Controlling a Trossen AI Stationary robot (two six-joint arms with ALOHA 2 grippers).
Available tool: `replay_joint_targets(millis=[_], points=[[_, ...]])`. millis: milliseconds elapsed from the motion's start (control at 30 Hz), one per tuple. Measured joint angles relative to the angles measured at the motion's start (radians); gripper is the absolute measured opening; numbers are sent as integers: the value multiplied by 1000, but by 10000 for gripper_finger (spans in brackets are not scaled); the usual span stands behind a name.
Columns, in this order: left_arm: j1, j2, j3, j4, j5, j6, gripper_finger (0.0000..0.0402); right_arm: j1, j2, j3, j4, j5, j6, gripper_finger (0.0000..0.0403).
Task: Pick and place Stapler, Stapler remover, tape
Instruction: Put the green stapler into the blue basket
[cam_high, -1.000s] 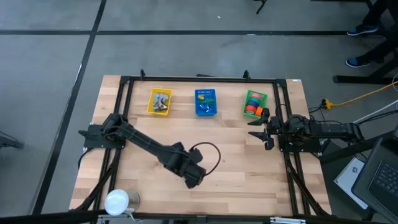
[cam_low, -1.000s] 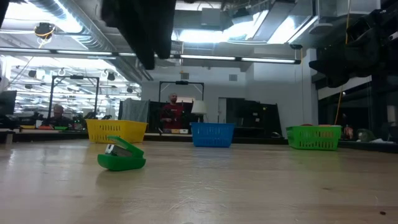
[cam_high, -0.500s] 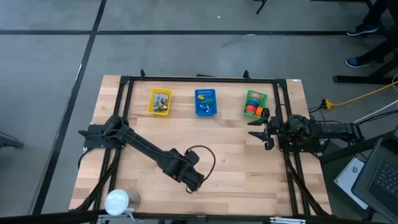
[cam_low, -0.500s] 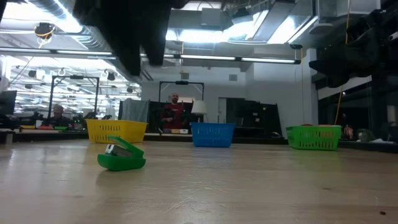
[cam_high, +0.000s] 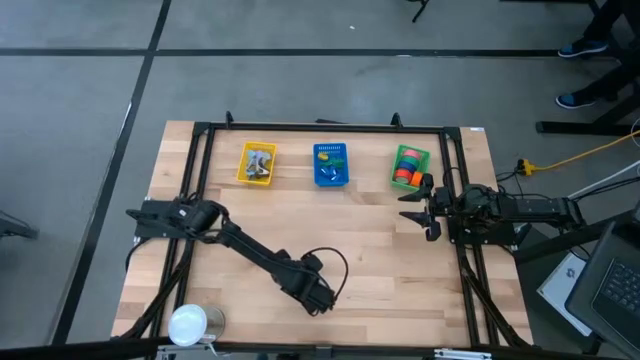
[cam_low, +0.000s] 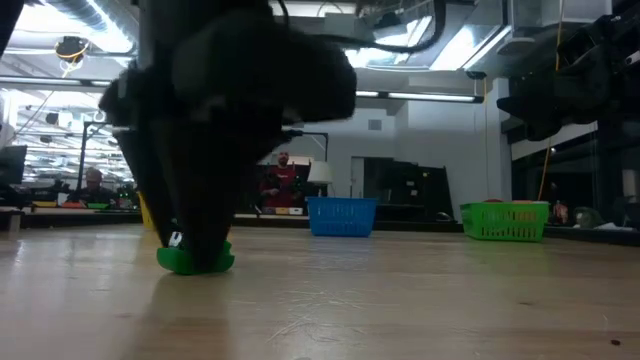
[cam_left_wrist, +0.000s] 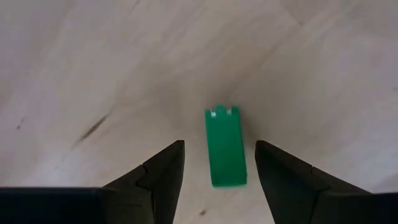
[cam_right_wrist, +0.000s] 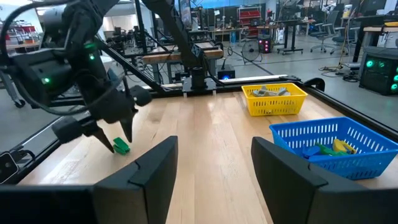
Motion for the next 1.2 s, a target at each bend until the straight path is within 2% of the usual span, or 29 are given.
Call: replay_joint_targets(millis=[133,233,500,900,1200], points=[[12,16,2,4,2,29,192,0,0,0,0,0,0,211],[14,19,3,5,3,34,174,0,0,0,0,0,0,211],[17,21,4,0,45,57,59,0,0,0,0,0,0,211],[50,-38,-2,-14,43,209,58,0,0,0,0,0,0,210],[149,-148,0,-10,-60,379,58,0,0,0,0,0,0,210]])
